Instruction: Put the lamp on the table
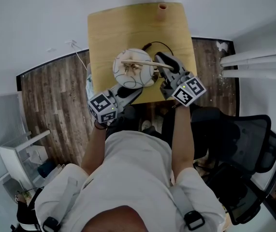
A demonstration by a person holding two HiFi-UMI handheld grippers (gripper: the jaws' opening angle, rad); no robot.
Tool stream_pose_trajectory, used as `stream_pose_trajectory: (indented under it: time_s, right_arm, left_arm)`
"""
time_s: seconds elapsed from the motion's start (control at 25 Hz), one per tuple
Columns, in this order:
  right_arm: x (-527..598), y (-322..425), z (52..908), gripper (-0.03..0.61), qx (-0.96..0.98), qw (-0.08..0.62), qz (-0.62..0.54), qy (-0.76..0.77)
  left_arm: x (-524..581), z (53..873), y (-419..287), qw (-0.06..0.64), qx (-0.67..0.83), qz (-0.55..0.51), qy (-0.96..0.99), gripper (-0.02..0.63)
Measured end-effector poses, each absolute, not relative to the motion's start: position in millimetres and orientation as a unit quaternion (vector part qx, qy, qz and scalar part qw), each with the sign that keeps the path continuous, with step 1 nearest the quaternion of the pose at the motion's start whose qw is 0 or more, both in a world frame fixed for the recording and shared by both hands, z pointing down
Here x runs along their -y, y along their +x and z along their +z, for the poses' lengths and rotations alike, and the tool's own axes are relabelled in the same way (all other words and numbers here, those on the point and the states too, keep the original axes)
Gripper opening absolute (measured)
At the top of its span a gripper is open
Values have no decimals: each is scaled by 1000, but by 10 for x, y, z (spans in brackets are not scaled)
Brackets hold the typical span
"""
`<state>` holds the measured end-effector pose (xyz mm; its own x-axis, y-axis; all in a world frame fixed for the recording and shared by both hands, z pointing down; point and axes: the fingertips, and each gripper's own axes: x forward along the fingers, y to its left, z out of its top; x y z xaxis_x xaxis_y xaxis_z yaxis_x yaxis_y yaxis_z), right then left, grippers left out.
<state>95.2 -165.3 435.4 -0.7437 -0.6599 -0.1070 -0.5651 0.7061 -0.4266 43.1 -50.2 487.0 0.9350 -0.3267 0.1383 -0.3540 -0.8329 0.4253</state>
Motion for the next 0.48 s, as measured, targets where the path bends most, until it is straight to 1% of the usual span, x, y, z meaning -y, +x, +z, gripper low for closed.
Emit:
stream_pose_trajectory:
  time_s: [0.48]
  right_arm:
    - [1605, 946, 4363, 35, -917, 126, -175, -335]
  left_arm:
    - [477, 4913, 438, 230, 188, 34, 954, -2]
